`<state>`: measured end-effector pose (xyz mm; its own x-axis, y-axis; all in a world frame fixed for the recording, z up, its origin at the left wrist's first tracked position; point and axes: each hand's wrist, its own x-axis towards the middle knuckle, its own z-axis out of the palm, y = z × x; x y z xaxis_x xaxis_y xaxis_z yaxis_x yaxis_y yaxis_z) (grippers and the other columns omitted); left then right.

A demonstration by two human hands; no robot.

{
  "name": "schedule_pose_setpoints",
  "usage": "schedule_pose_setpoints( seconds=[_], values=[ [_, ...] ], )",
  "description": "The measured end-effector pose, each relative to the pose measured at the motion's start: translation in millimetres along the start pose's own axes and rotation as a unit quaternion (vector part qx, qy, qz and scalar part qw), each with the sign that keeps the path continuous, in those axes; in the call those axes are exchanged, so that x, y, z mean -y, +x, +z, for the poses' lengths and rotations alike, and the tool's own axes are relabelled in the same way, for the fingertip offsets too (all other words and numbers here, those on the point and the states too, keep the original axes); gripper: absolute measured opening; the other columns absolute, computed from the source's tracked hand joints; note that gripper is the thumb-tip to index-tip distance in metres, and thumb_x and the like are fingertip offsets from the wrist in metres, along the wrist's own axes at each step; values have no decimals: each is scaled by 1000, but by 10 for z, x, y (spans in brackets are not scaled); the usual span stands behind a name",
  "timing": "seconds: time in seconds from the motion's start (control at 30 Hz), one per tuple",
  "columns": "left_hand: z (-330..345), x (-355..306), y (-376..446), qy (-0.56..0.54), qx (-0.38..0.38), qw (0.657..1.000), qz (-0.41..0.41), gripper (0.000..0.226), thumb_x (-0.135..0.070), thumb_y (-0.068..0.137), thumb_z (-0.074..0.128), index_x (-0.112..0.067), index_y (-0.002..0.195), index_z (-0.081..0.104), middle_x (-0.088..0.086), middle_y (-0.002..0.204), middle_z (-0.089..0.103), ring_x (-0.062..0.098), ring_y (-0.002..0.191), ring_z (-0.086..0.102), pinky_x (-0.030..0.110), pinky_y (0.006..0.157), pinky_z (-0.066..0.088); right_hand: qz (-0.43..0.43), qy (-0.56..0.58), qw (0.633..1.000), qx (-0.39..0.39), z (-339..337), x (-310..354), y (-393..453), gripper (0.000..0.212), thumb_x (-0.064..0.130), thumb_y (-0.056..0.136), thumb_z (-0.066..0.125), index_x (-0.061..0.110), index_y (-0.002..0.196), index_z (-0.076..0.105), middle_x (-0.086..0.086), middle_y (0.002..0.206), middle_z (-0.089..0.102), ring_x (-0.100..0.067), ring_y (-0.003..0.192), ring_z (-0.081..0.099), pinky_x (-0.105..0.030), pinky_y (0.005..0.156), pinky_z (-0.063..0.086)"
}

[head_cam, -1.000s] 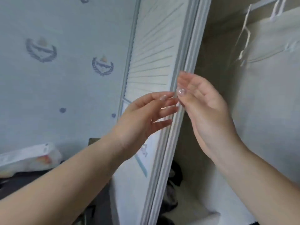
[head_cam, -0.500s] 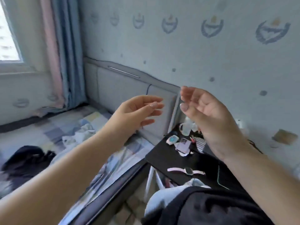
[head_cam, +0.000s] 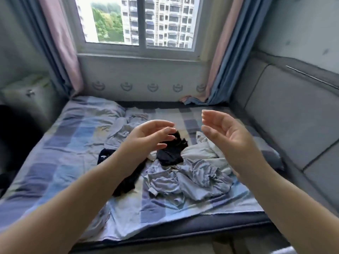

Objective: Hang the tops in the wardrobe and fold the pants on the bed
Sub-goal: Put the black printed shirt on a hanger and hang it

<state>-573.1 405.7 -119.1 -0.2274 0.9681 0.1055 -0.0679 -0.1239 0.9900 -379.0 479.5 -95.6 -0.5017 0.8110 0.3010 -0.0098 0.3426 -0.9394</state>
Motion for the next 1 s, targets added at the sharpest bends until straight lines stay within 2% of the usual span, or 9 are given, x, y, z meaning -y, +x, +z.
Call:
schedule_pose_setpoints(
  seconds=[0.17, 0.23, 0.3, 0.43, 0.53, 0.63, 0.73, 0.83, 1.0],
  values=[
    [-604, 295, 107, 21, -90, 995, -35, 32, -35, 74, 64, -18, 101, 68, 0, 100, 73, 13, 92, 67, 25, 80, 53, 40, 48, 994, 88, 413, -451, 512, 32, 35, 76, 73, 33, 107, 64, 14, 109, 69, -2, 109, 61, -15, 91, 47],
    [-778, 389, 208, 28, -118, 991, -50, 35, -40, 69, 66, -21, 99, 69, -1, 99, 73, 12, 92, 68, 25, 80, 53, 65, 65, 990, 103, 504, -693, 745, 37, 37, 74, 75, 29, 108, 64, 11, 108, 70, -3, 108, 62, -19, 91, 48],
    [-934, 484, 315, 28, -155, 985, -69, 33, -38, 69, 65, -21, 97, 68, -3, 97, 74, 11, 91, 68, 28, 82, 53, 102, 74, 986, 112, 566, -946, 954, 41, 40, 71, 69, 28, 110, 64, 8, 110, 68, -3, 106, 62, -23, 90, 48],
    [-1321, 730, 511, 42, -239, 963, -116, 16, -24, 86, 61, -20, 100, 68, -4, 97, 74, 11, 93, 69, 31, 85, 51, 152, 81, 973, 153, 788, -1429, 1384, 32, 29, 80, 67, 26, 112, 63, 6, 112, 67, 0, 101, 63, -13, 80, 49],
    [-1594, 934, 533, 33, -300, 943, -143, 14, -21, 93, 56, -20, 101, 67, -5, 95, 74, 11, 92, 69, 30, 83, 52, 169, 84, 963, 190, 1047, -1669, 1617, 34, 32, 77, 68, 26, 110, 64, 8, 111, 67, 3, 100, 63, -10, 79, 48],
    [-1831, 1196, 506, -3, -359, 915, -184, 14, -18, 95, 54, -21, 97, 68, -7, 90, 74, 8, 86, 69, 30, 80, 51, 198, 81, 950, 227, 1350, -1889, 1766, 28, 32, 78, 69, 30, 106, 65, 8, 109, 68, 2, 99, 64, -12, 80, 49],
    [-2092, 1486, 522, -34, -394, 892, -219, 16, -15, 96, 52, -19, 94, 67, -5, 87, 72, 7, 78, 68, 27, 77, 51, 241, 69, 934, 254, 1626, -2138, 1953, 20, 29, 85, 68, 34, 104, 66, 12, 109, 69, 2, 102, 63, -21, 87, 48],
    [-2364, 1808, 516, -66, -417, 869, -258, 17, -12, 97, 49, -17, 93, 65, -4, 85, 69, 7, 74, 66, 28, 77, 48, 285, 67, 925, 244, 1867, -2397, 2111, 16, 29, 88, 66, 33, 103, 68, 12, 107, 70, -2, 105, 63, -27, 90, 47],
    [-3025, 2479, 616, -79, -414, 845, -328, 15, -13, 98, 49, -17, 94, 63, -1, 89, 66, 12, 82, 62, 28, 76, 47, 353, 48, 913, 198, 2486, -2994, 2231, 15, 23, 90, 63, 28, 103, 67, 7, 106, 69, -5, 103, 62, -32, 95, 47]
  ],
)
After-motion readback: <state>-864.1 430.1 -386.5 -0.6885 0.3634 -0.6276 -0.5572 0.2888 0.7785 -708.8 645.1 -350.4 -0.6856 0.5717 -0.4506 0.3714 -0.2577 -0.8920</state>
